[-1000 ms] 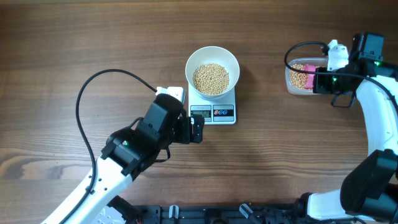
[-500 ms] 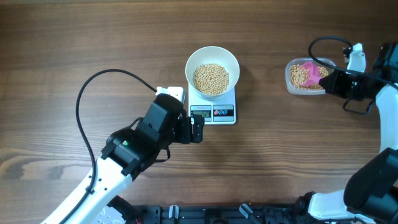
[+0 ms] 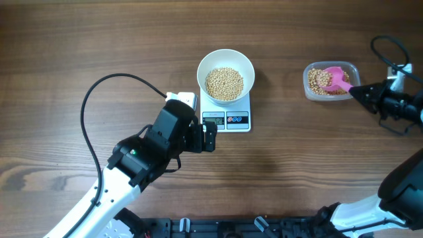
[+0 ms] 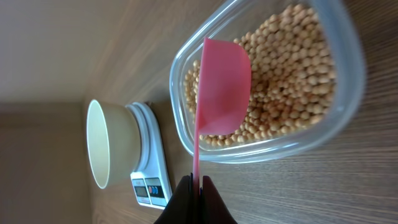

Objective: Scoop item into bowl and weigh 150g on scale
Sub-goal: 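Scoop soybeans again from the tub with the right gripper, then carry the scoop over the bowl and pour with the right gripper, then move the empty scoop back to the tub with the right gripper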

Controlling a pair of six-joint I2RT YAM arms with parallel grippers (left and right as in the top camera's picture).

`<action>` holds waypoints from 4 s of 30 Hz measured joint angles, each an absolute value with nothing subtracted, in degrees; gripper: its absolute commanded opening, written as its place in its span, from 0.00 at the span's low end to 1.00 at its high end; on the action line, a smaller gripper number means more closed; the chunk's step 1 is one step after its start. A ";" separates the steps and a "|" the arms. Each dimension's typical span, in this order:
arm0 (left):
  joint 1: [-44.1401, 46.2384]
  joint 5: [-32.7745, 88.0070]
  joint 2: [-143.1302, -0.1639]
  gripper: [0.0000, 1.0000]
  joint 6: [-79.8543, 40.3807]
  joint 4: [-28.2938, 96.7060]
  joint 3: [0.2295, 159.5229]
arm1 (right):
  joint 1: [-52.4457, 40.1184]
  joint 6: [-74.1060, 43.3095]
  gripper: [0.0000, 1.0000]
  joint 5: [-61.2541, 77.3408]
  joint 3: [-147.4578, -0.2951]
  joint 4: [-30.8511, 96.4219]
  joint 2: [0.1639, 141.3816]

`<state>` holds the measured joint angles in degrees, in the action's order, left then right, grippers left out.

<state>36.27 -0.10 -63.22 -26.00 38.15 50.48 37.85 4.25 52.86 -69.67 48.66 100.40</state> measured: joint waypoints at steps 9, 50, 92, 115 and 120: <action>36.27 -0.10 -63.22 1.00 -26.00 38.15 50.48 | 44.12 4.10 0.04 62.37 -69.67 50.37 100.40; 36.27 -0.12 -63.22 1.00 -26.00 38.13 50.48 | -11.00 -10.61 0.04 33.54 -68.95 23.92 89.17; 36.27 -0.10 -63.22 1.00 -26.00 38.13 50.48 | -8.45 4.16 0.04 16.91 -69.23 26.70 77.03; 36.27 -0.10 -63.22 1.00 -26.00 38.13 50.48 | 11.42 13.82 0.04 -3.05 -70.17 45.19 87.77; 36.27 -0.10 -63.22 1.00 -26.00 38.13 50.48 | 9.08 13.80 0.04 -6.50 -70.17 45.39 90.94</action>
